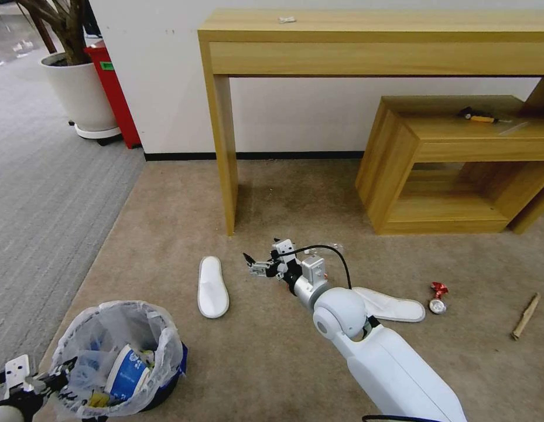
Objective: Pick up the trash bin and place the garbage on the floor into it.
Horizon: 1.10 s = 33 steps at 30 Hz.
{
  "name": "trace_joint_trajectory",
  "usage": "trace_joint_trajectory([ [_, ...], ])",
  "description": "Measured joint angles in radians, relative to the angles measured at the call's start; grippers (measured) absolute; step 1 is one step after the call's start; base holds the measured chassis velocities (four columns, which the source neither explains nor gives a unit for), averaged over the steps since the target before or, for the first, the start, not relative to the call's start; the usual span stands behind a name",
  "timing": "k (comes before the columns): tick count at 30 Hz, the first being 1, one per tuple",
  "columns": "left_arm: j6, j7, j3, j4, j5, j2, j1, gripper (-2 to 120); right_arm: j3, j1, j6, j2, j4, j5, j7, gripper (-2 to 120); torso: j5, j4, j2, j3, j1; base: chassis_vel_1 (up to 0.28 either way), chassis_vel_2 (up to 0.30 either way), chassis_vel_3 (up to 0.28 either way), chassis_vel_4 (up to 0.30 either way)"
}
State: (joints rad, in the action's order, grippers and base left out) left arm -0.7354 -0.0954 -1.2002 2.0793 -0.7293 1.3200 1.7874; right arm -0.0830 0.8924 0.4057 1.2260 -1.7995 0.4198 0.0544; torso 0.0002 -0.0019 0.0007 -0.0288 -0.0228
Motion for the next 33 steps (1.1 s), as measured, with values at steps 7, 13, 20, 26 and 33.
trace_joint_trajectory([
  [7,0.000,-0.001,0.001,0.002,0.002,0.003,0.001,0,-0.009,0.001,0.007,0.006,0.006,-0.005,-0.001,100,0.0000,0.0000,0.000,0.000,0.000,0.013,0.121,-0.022,-0.120],
  [13,0.000,-0.003,0.003,0.003,0.004,0.005,0.002,0,-0.012,0.005,0.015,0.009,0.013,-0.016,0.000,100,0.0000,-0.0001,0.000,0.000,0.000,0.024,0.125,-0.032,-0.110],
  [20,0.000,-0.007,0.005,0.003,0.010,0.007,0.003,0,-0.013,0.008,0.015,0.009,0.023,-0.017,-0.002,100,0.0000,0.0000,0.000,0.000,0.000,0.031,0.103,-0.040,-0.092],
  [26,0.000,-0.009,0.005,0.003,0.012,0.009,0.005,0,-0.016,0.012,0.016,0.011,0.034,-0.019,-0.005,100,0.0000,-0.0001,0.000,0.000,0.000,0.013,0.099,-0.010,-0.098],
  [33,0.000,-0.011,0.005,0.005,0.013,0.010,0.007,0,-0.016,0.016,0.016,0.012,0.045,-0.022,-0.006,100,0.0000,0.0000,0.000,0.000,0.000,0.007,0.093,-0.012,-0.089],
])
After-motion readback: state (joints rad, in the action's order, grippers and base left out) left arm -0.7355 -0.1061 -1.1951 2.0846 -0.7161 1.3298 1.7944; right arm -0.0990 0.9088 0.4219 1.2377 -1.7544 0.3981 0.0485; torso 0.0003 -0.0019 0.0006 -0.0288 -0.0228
